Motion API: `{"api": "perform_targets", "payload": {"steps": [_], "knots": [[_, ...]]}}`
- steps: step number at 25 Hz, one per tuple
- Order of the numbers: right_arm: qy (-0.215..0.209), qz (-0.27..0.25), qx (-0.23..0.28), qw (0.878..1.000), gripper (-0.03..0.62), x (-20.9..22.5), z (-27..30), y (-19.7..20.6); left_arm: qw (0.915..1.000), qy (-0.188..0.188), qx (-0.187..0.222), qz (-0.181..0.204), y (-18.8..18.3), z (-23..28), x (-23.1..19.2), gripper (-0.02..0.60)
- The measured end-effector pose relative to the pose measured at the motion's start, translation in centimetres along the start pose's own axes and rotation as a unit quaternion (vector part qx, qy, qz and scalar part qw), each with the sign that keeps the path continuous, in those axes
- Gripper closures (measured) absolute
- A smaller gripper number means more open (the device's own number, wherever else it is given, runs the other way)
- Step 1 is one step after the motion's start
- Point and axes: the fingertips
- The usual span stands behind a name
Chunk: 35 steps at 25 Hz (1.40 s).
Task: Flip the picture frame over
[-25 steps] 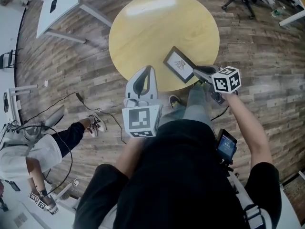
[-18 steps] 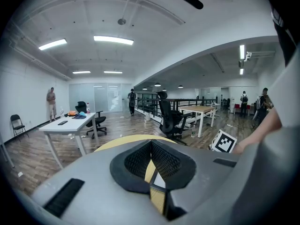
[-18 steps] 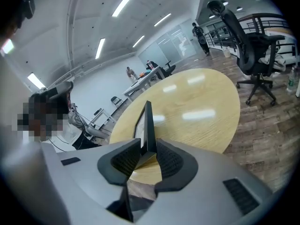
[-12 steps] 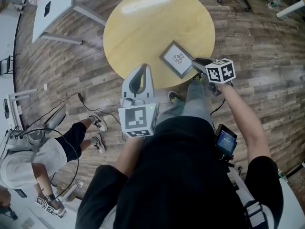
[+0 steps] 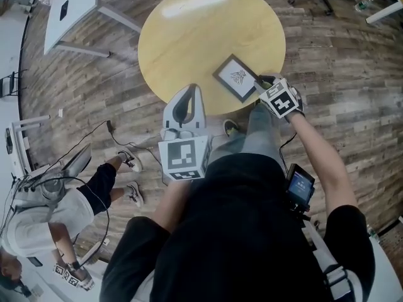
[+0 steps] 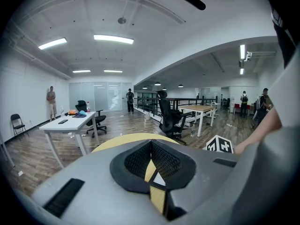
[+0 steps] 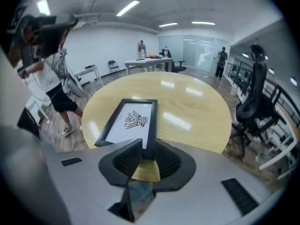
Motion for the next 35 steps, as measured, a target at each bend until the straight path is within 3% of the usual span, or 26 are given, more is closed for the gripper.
{"api": "perform_targets", "payload": {"steps": [2,4,6,9,13,15,19,20,22,26,35], "knots": [[0.016,-0.096,-0.02,0.995,0.502,-0.4,0.1,-0.3,1.0,0.001,0.002,0.0,0.0,-0.1,0.1,0.558],[0.032,-0.19,-0.03,0.981,0.502,-0.8,0.3,-0.8,1.0,0.002,0.006,0.001,-0.2,-0.1,0.2,0.558],[0.03,-0.238,-0.015,0.971,0.5,-1.8,0.2,-2.4,0.9999,0.002,0.011,0.004,-0.7,-0.2,0.2,0.558],[0.023,-0.257,0.052,0.965,0.491,-3.7,-1.4,-7.2,0.9997,0.0,0.025,0.004,-1.6,-0.3,-0.1,0.558],[0.039,-0.28,0.178,0.943,0.487,-6.0,-6.8,-16.2,0.9987,-0.003,0.05,-0.002,-3.2,-0.6,-0.3,0.558],[0.05,-0.271,0.252,0.928,0.488,-7.1,-10.8,-20.9,0.9979,-0.002,0.065,-0.004,-4.3,-0.9,-0.4,0.558],[0.07,-0.223,0.392,0.89,0.574,-7.6,-18.6,-27.8,0.9961,0.0,0.088,-0.008,-6.3,-1.2,-0.2,0.558],[0.066,-0.184,0.413,0.889,0.574,-7.3,-19.6,-28.5,0.9957,0.002,0.093,-0.007,-6.7,-1.2,-0.2,0.558],[0.049,-0.092,0.422,0.901,0.576,-6.1,-20.2,-28.3,0.9951,0.005,0.099,-0.005,-7.4,-1.3,-0.3,0.558],[0.043,0.011,0.381,0.924,0.576,-3.6,-19.1,-24.3,0.995,0.01,0.099,-0.007,-7.7,-1.2,0.3,0.558],[0.052,0.014,0.369,0.928,0.576,-3.5,-19.1,-22.1,0.995,0.021,0.098,-0.006,-7.1,-1.1,1.5,0.558]]}}
Point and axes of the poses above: the fingertips, and each gripper's own axes: z forward along the fingers, x to its right, y out of its underside, and after that the axes turned 8 degrees about x, right-handed
